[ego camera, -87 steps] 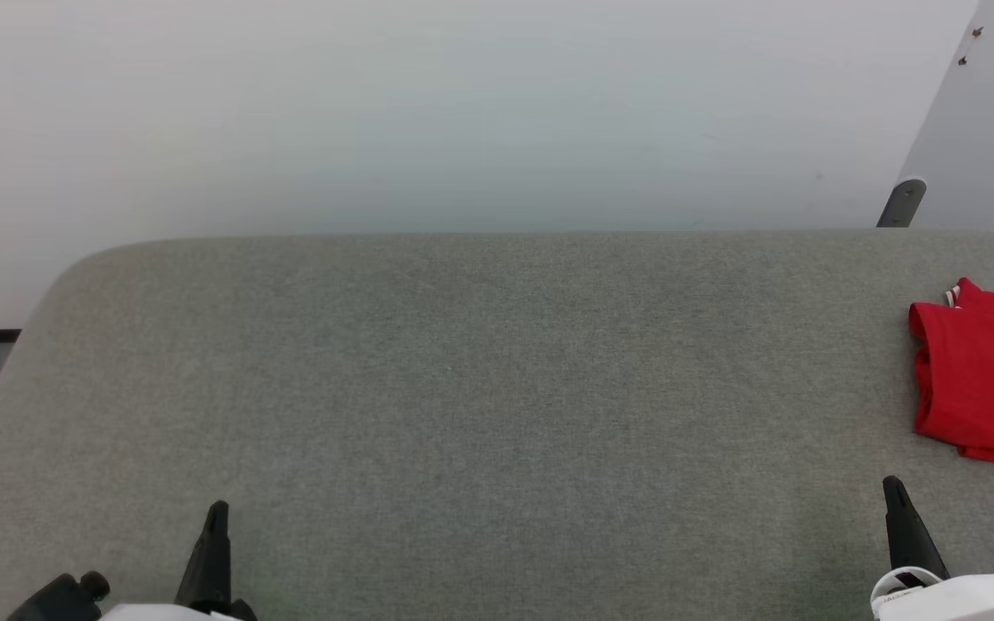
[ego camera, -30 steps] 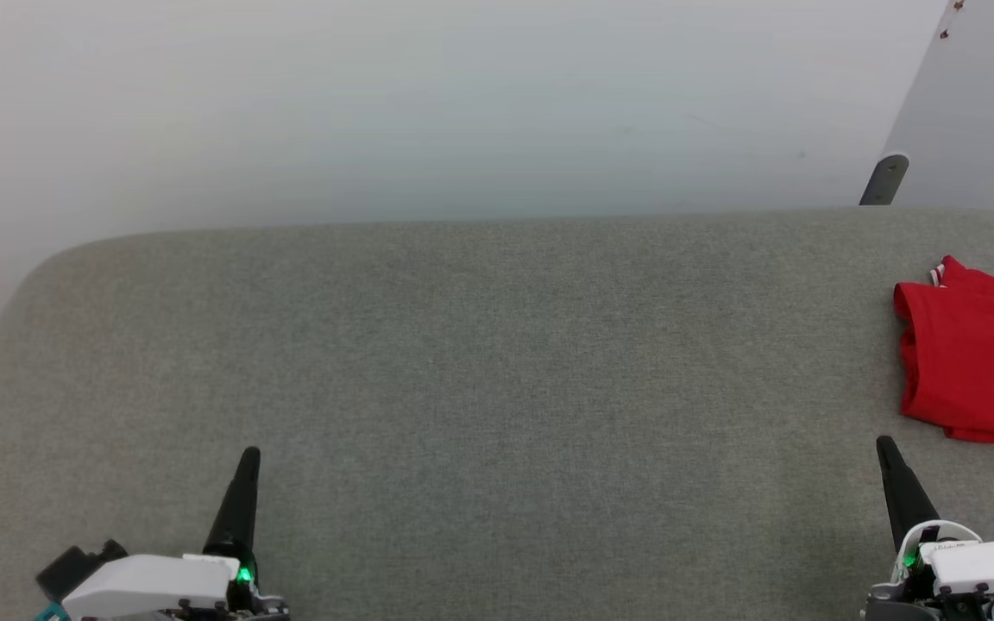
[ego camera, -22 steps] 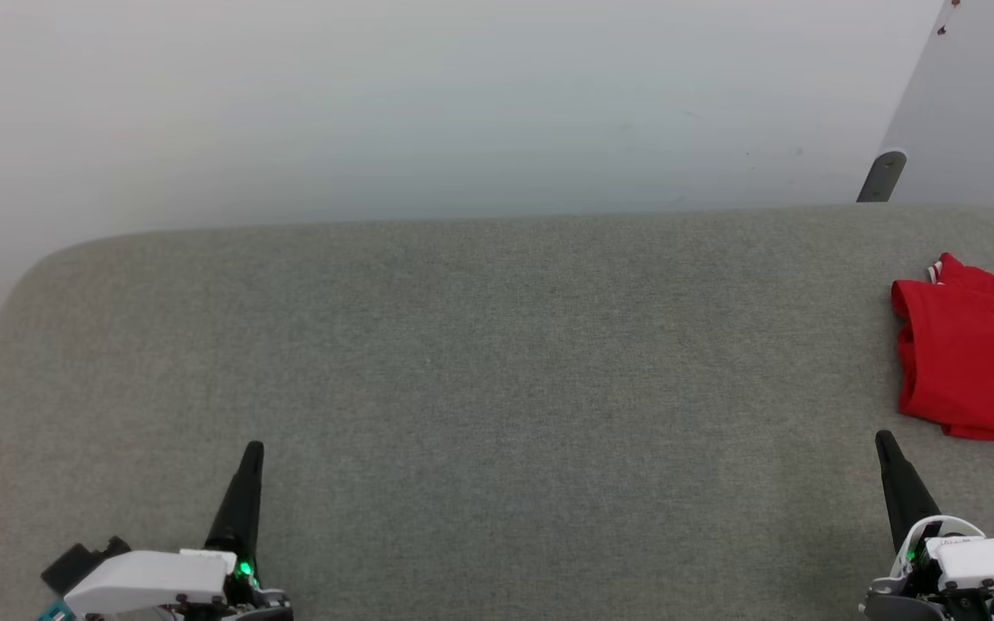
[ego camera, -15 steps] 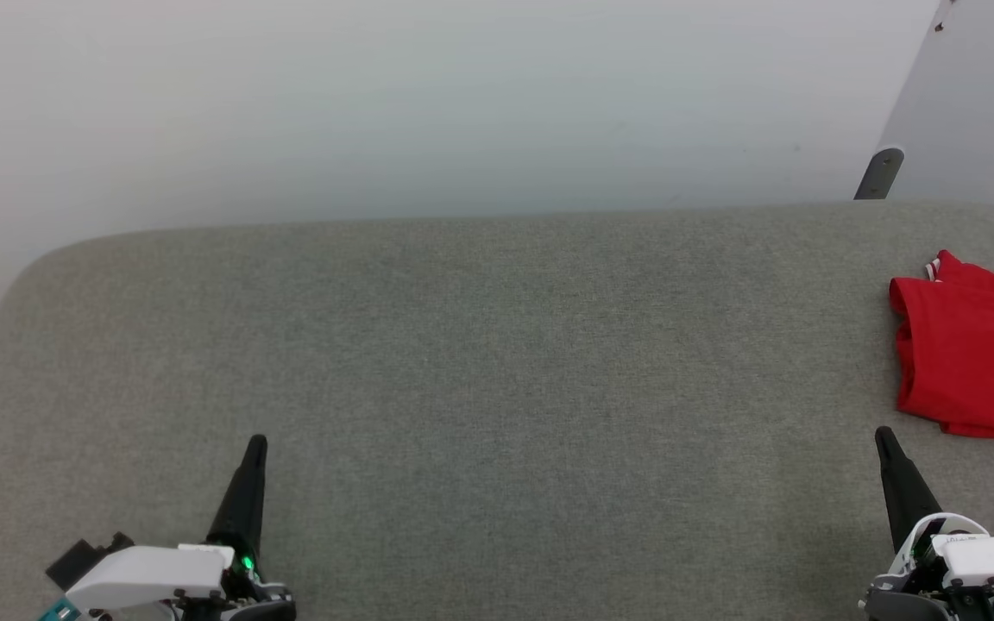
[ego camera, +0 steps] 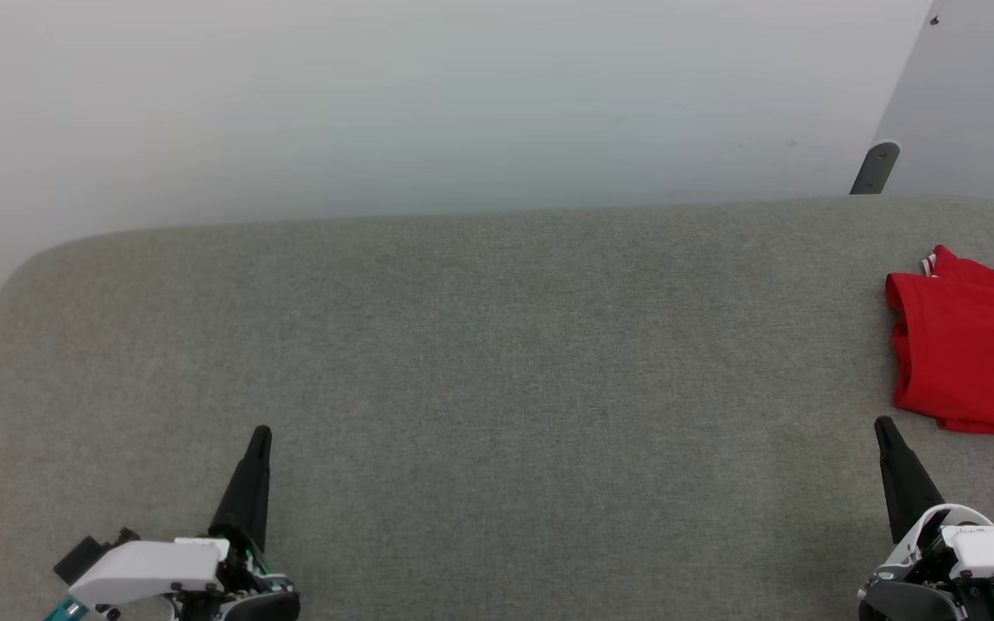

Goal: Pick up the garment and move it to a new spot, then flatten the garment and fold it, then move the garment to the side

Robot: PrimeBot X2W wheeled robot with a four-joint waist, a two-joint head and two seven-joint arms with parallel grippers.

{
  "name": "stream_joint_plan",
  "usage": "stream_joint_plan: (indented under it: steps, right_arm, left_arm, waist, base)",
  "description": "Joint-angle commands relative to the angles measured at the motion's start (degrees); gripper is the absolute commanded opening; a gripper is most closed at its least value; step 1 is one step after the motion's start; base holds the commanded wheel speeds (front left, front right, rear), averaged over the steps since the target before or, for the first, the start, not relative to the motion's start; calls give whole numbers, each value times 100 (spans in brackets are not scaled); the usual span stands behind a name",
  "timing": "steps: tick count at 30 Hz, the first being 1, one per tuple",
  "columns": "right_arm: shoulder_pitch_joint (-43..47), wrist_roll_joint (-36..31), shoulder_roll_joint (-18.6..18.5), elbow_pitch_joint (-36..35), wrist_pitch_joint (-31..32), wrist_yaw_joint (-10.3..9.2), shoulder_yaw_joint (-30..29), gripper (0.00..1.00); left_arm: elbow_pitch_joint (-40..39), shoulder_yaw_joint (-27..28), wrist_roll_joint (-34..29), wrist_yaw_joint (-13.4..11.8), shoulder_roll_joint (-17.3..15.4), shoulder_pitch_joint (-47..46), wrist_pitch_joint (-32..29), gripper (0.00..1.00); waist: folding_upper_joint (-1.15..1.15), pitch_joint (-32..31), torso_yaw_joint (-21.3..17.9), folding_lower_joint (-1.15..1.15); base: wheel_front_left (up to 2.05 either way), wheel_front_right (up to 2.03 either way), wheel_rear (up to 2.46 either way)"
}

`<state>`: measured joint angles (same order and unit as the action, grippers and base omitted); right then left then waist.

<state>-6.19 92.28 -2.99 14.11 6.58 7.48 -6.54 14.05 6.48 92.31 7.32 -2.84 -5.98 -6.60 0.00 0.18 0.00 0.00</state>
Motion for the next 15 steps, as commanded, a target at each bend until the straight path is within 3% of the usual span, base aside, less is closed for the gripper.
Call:
stream_joint_plan:
  steps: [1,15]
  right_arm:
    - [-16,23,23,-12,16,2,-6,0]
    - [-16,23,23,-13,15,2,-4,0]
  left_arm:
    - [7,17,16,30,5,-59,-12,0]
    - [6,15,17,30,5,-58,-11,0]
  waist:
    - [0,0,0,0]
    - [0,0,0,0]
  base:
    - [0,0,0]
    - [0,0,0]
